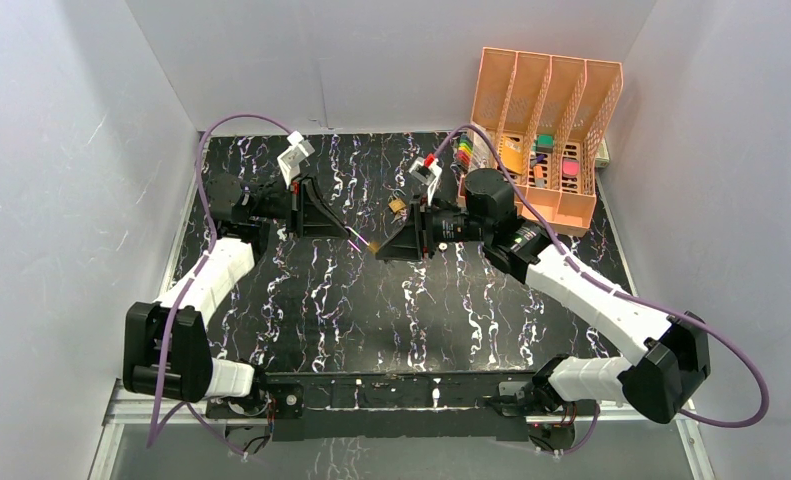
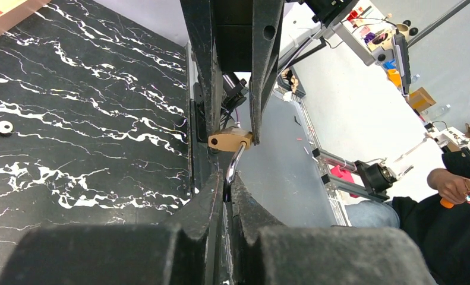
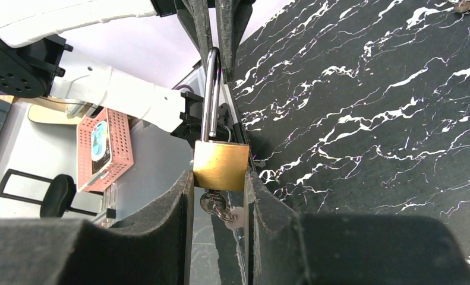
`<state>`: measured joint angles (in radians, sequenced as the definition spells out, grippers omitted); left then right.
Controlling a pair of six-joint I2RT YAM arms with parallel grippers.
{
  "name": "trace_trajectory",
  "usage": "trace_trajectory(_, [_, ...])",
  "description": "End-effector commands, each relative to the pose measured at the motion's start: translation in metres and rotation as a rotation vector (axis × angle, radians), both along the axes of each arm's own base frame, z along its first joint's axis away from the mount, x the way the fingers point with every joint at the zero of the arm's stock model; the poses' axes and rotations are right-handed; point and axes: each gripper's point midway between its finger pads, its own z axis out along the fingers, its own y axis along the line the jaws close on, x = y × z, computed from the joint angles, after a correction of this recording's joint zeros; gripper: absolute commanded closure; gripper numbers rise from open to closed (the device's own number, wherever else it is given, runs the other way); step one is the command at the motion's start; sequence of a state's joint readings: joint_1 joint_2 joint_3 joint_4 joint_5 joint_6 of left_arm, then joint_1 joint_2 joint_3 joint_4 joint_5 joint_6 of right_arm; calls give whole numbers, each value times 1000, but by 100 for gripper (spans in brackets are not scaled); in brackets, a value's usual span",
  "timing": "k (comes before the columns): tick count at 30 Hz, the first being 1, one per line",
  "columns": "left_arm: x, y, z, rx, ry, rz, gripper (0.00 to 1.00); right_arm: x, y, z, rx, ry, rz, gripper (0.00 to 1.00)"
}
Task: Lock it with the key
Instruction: Pick up the lock from the center of the board.
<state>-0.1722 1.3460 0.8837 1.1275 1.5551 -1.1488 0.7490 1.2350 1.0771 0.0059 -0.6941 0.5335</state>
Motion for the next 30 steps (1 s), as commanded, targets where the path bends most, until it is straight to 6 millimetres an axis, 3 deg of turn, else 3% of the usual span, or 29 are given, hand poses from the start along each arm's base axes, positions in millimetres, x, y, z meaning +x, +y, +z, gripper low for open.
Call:
trace_trajectory(1, [-2, 0, 11, -9, -63, -4, 100, -2, 3, 29, 88, -61, 30, 100])
trace_trajectory(6, [1, 0, 11, -13, -56, 4, 100, -3, 5, 27, 76, -57, 55, 100])
trace_trajectory(7, [1, -1, 11, -17, -56, 10, 100, -4, 5, 26, 72, -56, 58, 96])
trace_trajectory(9, [3, -2, 14, -27, -63, 24, 100, -3, 4, 25, 63, -65, 58, 82])
trace_trajectory(14, [14, -5, 18, -67, -78, 88, 100, 7, 0, 40, 60, -146, 24, 26])
trace_trajectory(17, [23, -7, 25, -105, -108, 147, 100, 20, -6, 50, 45, -206, -40, 10])
trace_trajectory(20, [32, -8, 36, -146, -153, 218, 100, 36, -14, 63, 38, -295, -140, 2])
trace_trajectory(23, [40, -7, 46, -182, -183, 293, 100, 45, -25, 73, 60, -405, -223, 1])
trace_trajectory(30, [47, -3, 65, -245, -222, 404, 100, 34, -45, 89, 276, -670, -303, 2])
